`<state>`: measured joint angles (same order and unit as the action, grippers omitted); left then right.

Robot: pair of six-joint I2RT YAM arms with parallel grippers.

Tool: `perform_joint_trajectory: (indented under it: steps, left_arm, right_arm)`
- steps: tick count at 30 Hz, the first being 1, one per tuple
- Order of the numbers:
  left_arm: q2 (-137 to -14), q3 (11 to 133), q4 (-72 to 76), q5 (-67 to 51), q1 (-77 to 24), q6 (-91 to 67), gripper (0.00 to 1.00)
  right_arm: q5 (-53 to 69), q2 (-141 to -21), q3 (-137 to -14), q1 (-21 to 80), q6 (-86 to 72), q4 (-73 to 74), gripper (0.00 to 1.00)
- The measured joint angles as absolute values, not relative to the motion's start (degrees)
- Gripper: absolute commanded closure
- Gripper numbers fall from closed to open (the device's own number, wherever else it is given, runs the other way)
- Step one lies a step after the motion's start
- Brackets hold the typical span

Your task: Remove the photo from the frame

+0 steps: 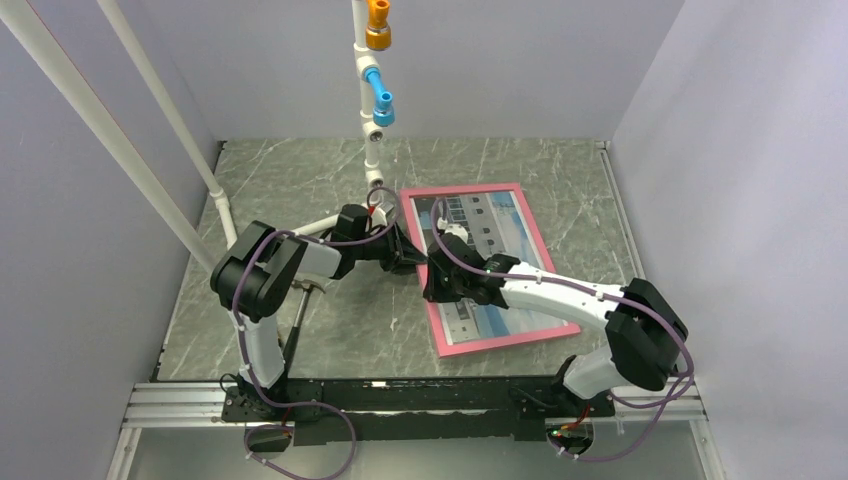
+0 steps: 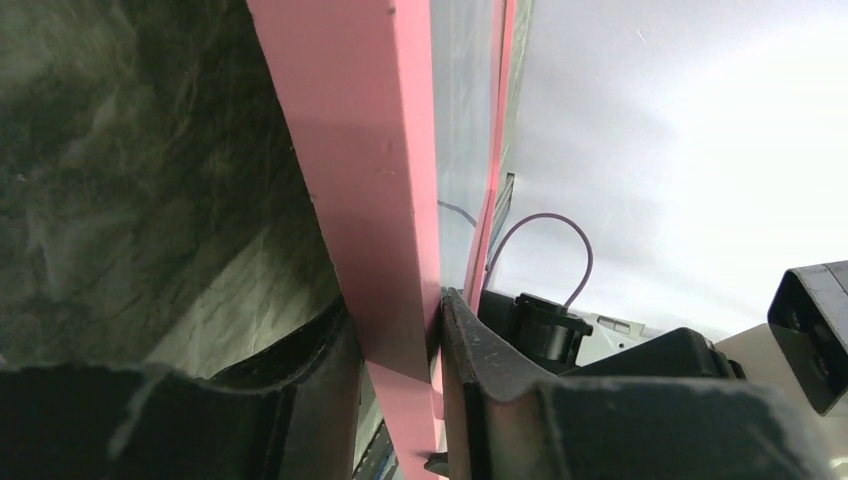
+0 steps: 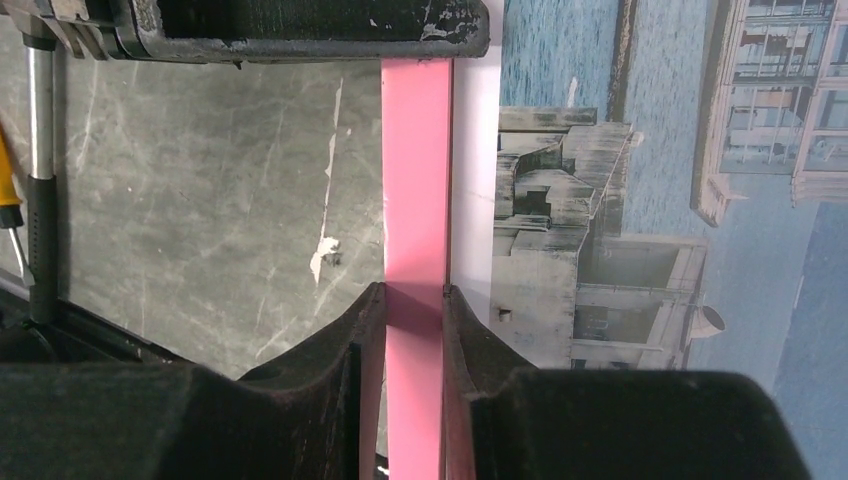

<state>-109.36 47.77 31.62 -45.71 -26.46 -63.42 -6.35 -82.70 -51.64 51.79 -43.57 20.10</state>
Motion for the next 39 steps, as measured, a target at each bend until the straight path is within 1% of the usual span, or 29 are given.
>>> perform_joint_trajectory:
  steps: [3, 4, 9, 13, 15, 18, 21, 25, 27, 31, 39]
  left_arm:
    - [-109.36, 47.33, 31.86, -45.82, -26.74, -64.05, 0.96]
    - [-109.36, 47.18, 31.81, -45.93, -26.85, -64.14, 1.00]
    - [-109.34, 46.39, 31.48, -45.93, -27.59, -64.71, 1.00]
    - [-108.79, 46.17, 31.14, -45.95, -27.68, -65.45, 1.00]
    - [-108.09, 46.17, 30.20, -45.84, -27.75, -65.49, 1.00]
    - [-106.83, 46.30, 27.62, -45.74, -27.86, -65.43, 1.00]
    - [-105.78, 46.76, 24.64, -45.67, -27.90, -65.32, 1.00]
    - [-103.94, 47.70, 19.97, -45.30, -27.94, -64.14, 1.00]
    - [-103.31, 48.53, 17.96, -45.21, -27.94, -63.72, 1.00]
    - [-103.02, 49.30, 16.12, -45.21, -27.94, -63.46, 1.00]
    - [-102.98, 49.78, 13.89, -45.30, -27.77, -62.83, 1.00]
  right_arm:
    - [-7.42, -82.72, -51.90, 52.66, -43.62, 21.15, 0.51]
    - [-8.08, -82.74, -52.34, 53.17, -43.57, 22.31, 0.42]
    - [-13.39, -82.81, -58.22, 58.33, -42.06, 31.09, 0.22]
    - [-20.95, -82.94, -62.98, 65.73, -41.17, 39.46, 0.12]
    - [-24.60, -83.88, -65.06, 69.87, -42.28, 44.27, 0.10]
    - [-29.89, -87.99, -68.77, 74.89, -46.52, 52.01, 0.10]
    - [-36.56, -95.94, -74.48, 78.48, -53.43, 61.17, 0.15]
    - [-44.86, -109.01, -84.25, 80.44, -61.45, 73.36, 0.19]
    - [-48.31, -113.95, -87.48, 80.51, -63.70, 75.96, 0.22]
    - [-52.66, -117.82, -88.20, 80.18, -66.15, 79.75, 0.31]
    - [-57.82, -121.03, -90.48, 78.65, -66.72, 82.67, 0.37]
